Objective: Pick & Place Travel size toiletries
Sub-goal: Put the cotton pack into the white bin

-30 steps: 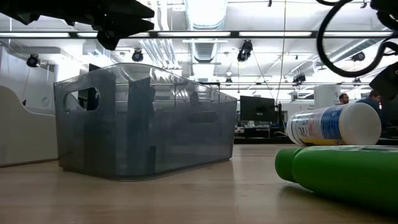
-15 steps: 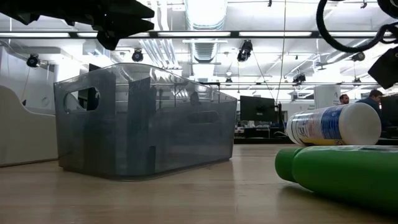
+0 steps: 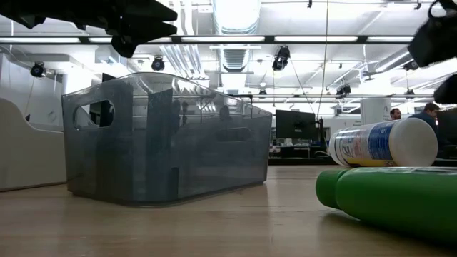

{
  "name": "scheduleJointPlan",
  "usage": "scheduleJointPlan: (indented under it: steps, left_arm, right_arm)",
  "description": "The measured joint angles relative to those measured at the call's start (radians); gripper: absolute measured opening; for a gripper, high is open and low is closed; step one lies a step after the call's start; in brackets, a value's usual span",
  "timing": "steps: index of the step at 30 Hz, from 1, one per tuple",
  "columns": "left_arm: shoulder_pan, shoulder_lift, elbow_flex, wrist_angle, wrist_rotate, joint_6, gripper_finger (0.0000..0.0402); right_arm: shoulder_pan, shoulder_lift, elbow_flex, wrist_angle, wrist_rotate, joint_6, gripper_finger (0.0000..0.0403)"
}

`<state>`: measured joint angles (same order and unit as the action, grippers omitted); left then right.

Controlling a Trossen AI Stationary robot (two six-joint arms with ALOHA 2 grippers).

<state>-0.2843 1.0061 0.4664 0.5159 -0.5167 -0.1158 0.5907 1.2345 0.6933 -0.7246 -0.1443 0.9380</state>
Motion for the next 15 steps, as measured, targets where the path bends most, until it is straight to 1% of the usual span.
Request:
scheduleJointPlan:
  steps: [3, 6, 11, 15]
  left_arm:
    - [0.0, 0.0, 0.0, 0.0, 0.0, 0.0, 0.0183]
    - [0.0, 0.0, 0.001, 0.0, 0.0, 0.0, 0.0183]
    - [0.001, 0.0, 0.005, 0.011, 0.0, 0.0, 0.0183]
    - [0.001, 0.0, 0.005, 0.015, 0.0, 0.0, 0.0184]
  right_arm:
    - [0.0, -0.043, 0.0, 0.0, 0.08, 0.0, 0.0022]
    - [0.0, -0.081, 0.0, 0.0, 0.187, -0.012, 0.002]
    - [0.0, -0.126, 0.0, 0.002, 0.415, -0.069, 0.0015]
    - [0.0, -0.145, 0.0, 0.003, 0.605, -0.1, 0.0021]
